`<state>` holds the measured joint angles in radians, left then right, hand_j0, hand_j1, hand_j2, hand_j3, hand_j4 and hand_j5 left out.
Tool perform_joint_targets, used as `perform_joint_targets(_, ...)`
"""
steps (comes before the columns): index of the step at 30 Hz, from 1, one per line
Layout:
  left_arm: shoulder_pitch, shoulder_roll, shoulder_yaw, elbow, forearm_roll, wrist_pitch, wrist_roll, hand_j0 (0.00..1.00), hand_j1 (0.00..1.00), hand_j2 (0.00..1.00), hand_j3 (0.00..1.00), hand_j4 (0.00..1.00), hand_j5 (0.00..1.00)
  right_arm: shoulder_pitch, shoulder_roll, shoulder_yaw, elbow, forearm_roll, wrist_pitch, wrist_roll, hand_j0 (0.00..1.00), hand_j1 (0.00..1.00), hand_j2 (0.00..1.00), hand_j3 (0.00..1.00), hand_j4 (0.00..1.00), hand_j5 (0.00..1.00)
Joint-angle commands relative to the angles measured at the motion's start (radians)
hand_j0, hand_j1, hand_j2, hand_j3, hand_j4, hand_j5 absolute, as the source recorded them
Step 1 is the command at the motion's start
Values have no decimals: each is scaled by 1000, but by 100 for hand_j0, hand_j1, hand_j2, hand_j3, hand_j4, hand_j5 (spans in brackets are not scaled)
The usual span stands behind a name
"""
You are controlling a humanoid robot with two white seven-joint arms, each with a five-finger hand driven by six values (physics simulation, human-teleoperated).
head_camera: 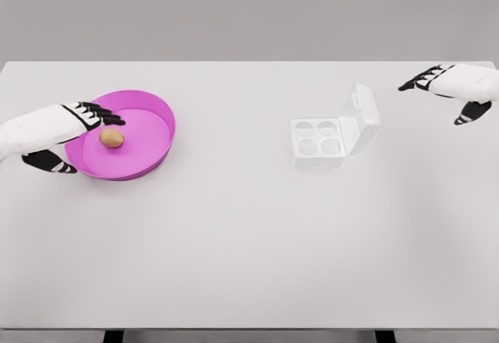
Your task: Pack egg into the box and close the box lid
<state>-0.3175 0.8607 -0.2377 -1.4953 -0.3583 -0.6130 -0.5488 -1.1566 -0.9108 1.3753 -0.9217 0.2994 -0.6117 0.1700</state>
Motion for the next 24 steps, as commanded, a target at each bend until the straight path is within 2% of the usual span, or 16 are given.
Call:
perform_joint_targets(1, 0, -20, 0, 1, 7, 2, -62, 100, 100, 100, 100, 100, 100, 0, 0, -5, 1, 3, 1, 3, 100, 100, 100, 100, 100, 100)
perform_joint_targets(5, -37, -57, -2, 21, 4, 2, -62, 100, 100, 100, 100, 100, 100, 0, 0, -7, -3, 6, 1, 3, 100, 100, 100, 100, 100, 100)
perform_joint_targets(11, -52, -57, -2, 30, 5, 2, -62, 98, 98, 98, 98, 98, 98, -2, 0, -9, -8, 15, 1, 3, 100, 100, 100, 100, 100, 100)
perform_joint_targets(15, -97, -72, -6, 67, -1, 2, -62, 96, 96, 96, 96, 96, 96, -2, 1, -9, -11, 15, 1, 3, 100, 100, 100, 100, 100, 100)
perform_joint_targets(16, -110, -86, -23, 78, -2, 2, -62, 96, 96, 96, 96, 96, 96, -2, 1, -9, -14, 15, 1, 3, 100, 100, 100, 100, 100, 100)
perform_joint_targets(17, -169, -92, -86, 121, -1, 2, -62, 96, 96, 96, 96, 96, 96, -2, 0, -7, -14, 17, 1, 3, 100, 100, 100, 100, 100, 100)
perform_joint_targets(18, -196, -94, -118, 148, -2, 2, -62, 95, 95, 95, 95, 95, 95, -2, 0, -7, -12, 17, 1, 3, 100, 100, 100, 100, 100, 100)
perform_joint_targets(21, -201, -97, -124, 156, -2, 2, -62, 93, 93, 93, 93, 93, 93, 0, -6, -7, -14, 17, 1, 3, 100, 100, 100, 100, 100, 100)
perform_joint_targets(24, -203, -111, -129, 156, -2, 2, -62, 89, 89, 89, 89, 89, 89, 8, -71, -10, -22, 15, 1, 2, 100, 100, 100, 100, 100, 100)
